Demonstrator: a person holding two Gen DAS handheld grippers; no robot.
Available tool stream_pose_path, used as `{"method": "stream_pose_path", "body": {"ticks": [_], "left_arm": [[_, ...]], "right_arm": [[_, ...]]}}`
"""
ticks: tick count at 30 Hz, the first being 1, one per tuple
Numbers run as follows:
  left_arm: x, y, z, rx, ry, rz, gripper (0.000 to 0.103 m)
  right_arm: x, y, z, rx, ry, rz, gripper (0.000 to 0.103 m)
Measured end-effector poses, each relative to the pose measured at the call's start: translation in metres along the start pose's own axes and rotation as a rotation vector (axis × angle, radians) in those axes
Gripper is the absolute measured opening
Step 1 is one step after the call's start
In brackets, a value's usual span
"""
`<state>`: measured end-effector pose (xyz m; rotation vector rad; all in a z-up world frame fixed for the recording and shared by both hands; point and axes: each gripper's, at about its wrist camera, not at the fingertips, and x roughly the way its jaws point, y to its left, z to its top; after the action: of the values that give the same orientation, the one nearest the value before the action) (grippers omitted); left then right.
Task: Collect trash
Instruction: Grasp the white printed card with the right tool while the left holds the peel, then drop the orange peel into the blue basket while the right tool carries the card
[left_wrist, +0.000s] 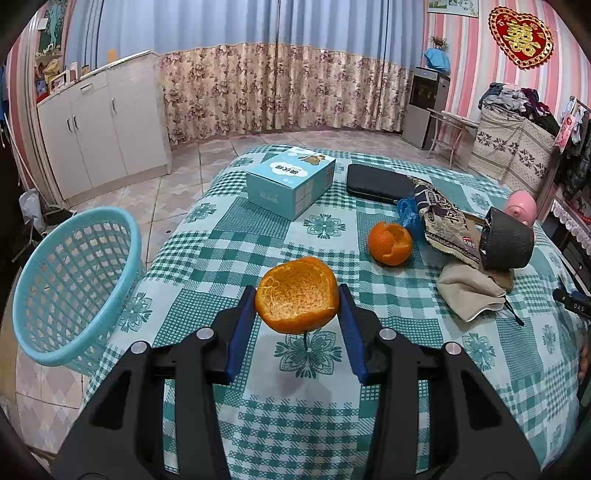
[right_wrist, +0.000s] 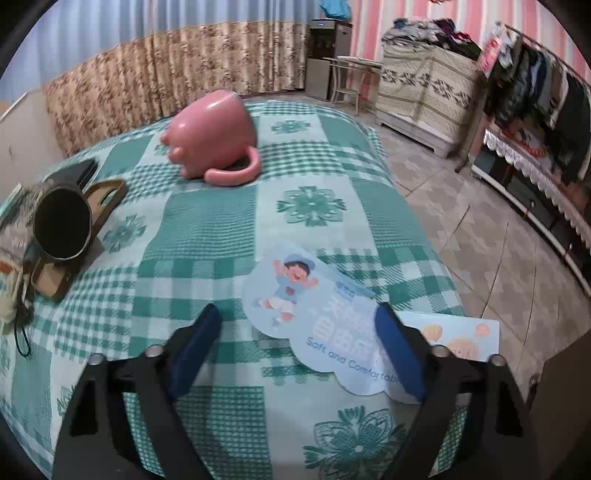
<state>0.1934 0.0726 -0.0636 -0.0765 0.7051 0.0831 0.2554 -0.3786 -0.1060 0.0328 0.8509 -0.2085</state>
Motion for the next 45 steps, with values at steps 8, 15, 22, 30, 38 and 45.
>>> {"method": "stream_pose_path", "body": {"ticks": [8, 15, 22, 30, 38, 45], "left_arm": [[-0.005, 0.000, 0.000, -0.001, -0.010, -0.001, 0.043], [-0.008, 0.001, 0.001, -0.007, -0.018, -0.005, 0.043], [-0.009, 0.000, 0.002, -0.011, -0.024, -0.018, 0.043], [-0.001, -0.008, -0.005, 0.001, 0.001, -0.028, 0.043], [-0.003, -0.013, -0.002, 0.016, -0.004, -0.024, 0.043], [-0.006, -0.009, 0.000, 0.011, -0.008, -0.020, 0.043]], "right_arm": [[-0.014, 0.007, -0.004, -0.025, -0.024, 0.029, 0.035], [-0.029, 0.010, -0.010, -0.012, -0.027, 0.101, 0.016], [-0.047, -0.007, -0.027, -0.003, -0.041, 0.096, 0.035], [-0.045, -0.026, -0.023, -0.022, -0.071, -0.003, 0.076], [-0.009, -0.008, -0.001, -0.165, 0.002, -0.028, 0.081], [-0.023, -0.008, 0.008, -0.127, -0.031, 0.041, 0.019]]}}
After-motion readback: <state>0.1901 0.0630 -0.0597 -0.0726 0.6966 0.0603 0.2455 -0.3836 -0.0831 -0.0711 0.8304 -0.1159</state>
